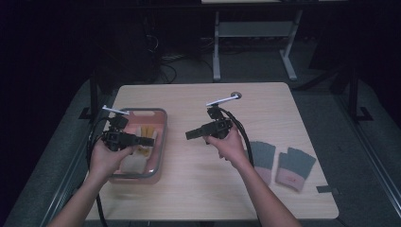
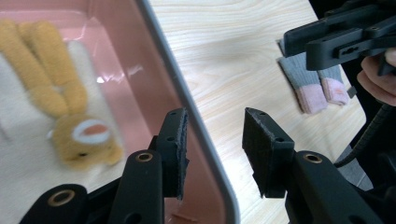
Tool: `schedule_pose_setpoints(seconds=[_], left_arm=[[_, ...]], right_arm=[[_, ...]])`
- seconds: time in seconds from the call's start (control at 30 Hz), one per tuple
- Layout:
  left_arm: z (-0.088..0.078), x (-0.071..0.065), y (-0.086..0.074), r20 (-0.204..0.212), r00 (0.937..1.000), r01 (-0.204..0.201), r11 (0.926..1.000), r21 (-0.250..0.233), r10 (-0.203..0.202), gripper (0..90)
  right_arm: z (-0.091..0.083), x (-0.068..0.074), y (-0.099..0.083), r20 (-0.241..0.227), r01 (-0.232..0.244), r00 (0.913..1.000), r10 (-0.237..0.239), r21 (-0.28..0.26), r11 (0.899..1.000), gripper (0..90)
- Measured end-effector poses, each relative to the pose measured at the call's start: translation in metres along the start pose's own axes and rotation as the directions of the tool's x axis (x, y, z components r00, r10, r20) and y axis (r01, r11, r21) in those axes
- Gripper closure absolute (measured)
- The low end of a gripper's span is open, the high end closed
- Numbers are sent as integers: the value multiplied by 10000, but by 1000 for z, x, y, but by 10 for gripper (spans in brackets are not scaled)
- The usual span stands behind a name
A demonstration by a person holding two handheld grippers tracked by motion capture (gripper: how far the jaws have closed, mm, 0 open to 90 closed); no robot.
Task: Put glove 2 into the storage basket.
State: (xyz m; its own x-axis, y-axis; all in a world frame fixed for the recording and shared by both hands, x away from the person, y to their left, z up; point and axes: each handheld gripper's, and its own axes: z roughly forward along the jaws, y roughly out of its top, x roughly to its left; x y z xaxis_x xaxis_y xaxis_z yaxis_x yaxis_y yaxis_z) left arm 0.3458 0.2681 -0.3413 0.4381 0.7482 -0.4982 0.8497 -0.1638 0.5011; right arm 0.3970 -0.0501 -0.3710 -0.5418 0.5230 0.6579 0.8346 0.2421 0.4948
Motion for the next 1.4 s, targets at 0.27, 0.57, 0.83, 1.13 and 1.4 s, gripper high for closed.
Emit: schedule_pose_setpoints(seconds=[0.27, 0.57, 0.83, 1.13, 1.4], left_arm=[[11, -17, 6, 269, 9989, -386, 9992, 136, 382, 588], [30, -34, 10, 579, 9956, -762, 9966, 319, 743, 566], [39, -46, 12, 725, 9926, -1004, 9944, 317, 979, 534], [48, -60, 16, 1024, 9864, -1320, 9909, 255, 1288, 509], [56, -71, 16, 1269, 9800, -1574, 9872, 243, 1531, 485]], right_arm=[[-16, -8, -5, 138, -72, 9999, 74, -80, 9999, 557], [-38, -23, -16, 341, -394, 9986, 405, -320, 9987, 550], [-56, -32, -26, 574, -531, 9968, 552, -374, 9979, 535], [-70, -37, -31, 833, -540, 9949, 569, -359, 9979, 521], [-81, -41, -40, 1037, -487, 9932, 520, -342, 9982, 503]])
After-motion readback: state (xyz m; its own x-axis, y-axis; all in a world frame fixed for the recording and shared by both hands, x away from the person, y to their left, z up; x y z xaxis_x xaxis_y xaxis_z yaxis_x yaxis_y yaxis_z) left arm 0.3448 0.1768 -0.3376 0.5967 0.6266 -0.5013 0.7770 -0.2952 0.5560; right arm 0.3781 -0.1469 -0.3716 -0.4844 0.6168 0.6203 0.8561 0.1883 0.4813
